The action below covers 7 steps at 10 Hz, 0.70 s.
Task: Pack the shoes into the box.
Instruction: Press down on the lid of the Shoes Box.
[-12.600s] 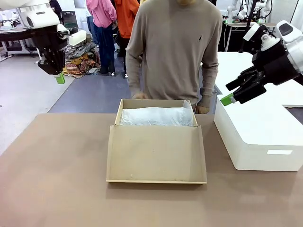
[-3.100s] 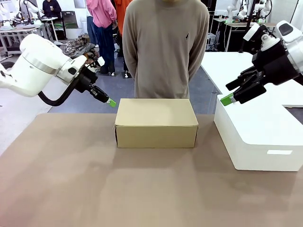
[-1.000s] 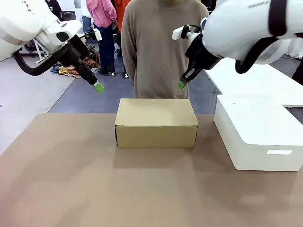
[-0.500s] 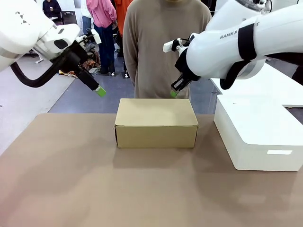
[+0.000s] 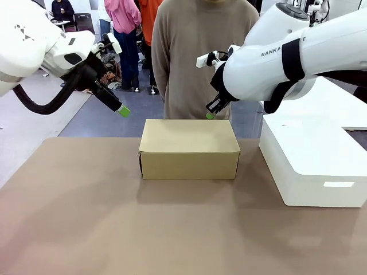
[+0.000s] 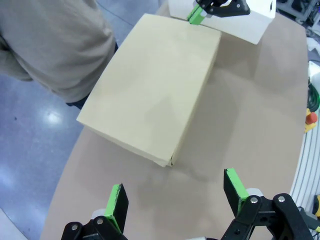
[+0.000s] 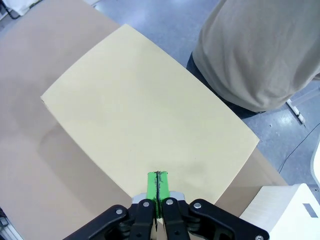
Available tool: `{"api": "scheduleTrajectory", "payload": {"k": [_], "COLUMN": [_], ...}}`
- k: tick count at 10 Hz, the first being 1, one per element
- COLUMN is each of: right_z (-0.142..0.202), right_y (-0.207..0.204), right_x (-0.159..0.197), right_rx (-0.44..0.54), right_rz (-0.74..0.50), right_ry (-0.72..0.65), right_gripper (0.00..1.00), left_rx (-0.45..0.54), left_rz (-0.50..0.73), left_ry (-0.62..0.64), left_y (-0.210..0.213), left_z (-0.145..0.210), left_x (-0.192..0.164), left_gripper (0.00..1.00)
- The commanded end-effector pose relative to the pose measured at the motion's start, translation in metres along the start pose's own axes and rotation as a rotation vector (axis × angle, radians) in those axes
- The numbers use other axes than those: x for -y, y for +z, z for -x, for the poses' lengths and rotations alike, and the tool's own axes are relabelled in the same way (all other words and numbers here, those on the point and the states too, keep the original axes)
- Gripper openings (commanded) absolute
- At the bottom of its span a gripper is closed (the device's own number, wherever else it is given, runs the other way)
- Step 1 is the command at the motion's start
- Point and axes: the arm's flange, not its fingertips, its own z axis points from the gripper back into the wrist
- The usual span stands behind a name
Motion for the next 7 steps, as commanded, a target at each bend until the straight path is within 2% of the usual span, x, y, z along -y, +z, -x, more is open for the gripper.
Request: {"api": "scheduleTrajectory", "payload": {"k": [1, 3, 5, 7], "right_z": [0.000, 0.000, -0.023, -0.048], "right_y": [0.001, 0.000, -0.003, -0.023], "right_x": [0.000, 0.000, 0.000, 0.001], "right_rx": [0.002, 0.000, -0.051, -0.107], "right_rz": [-0.005, 0.000, 0.029, 0.061], "right_ry": [0.004, 0.000, -0.145, -0.240], "right_gripper": [0.00, 0.00, 0.00, 0.00], "left_rx": [-0.014, -0.014, -0.014, -0.014], "left_rz": [0.020, 0.020, 0.020, 0.020], "left_ry": [0.010, 0.010, 0.010, 0.010], "left_y": [0.002, 0.002, 0.002, 0.002], "left_z": [0.000, 0.000, 0.000, 0.000], "left_x": [-0.003, -0.003, -0.003, -0.003], "left_gripper": [1.00, 1.00, 1.00, 1.00]}}
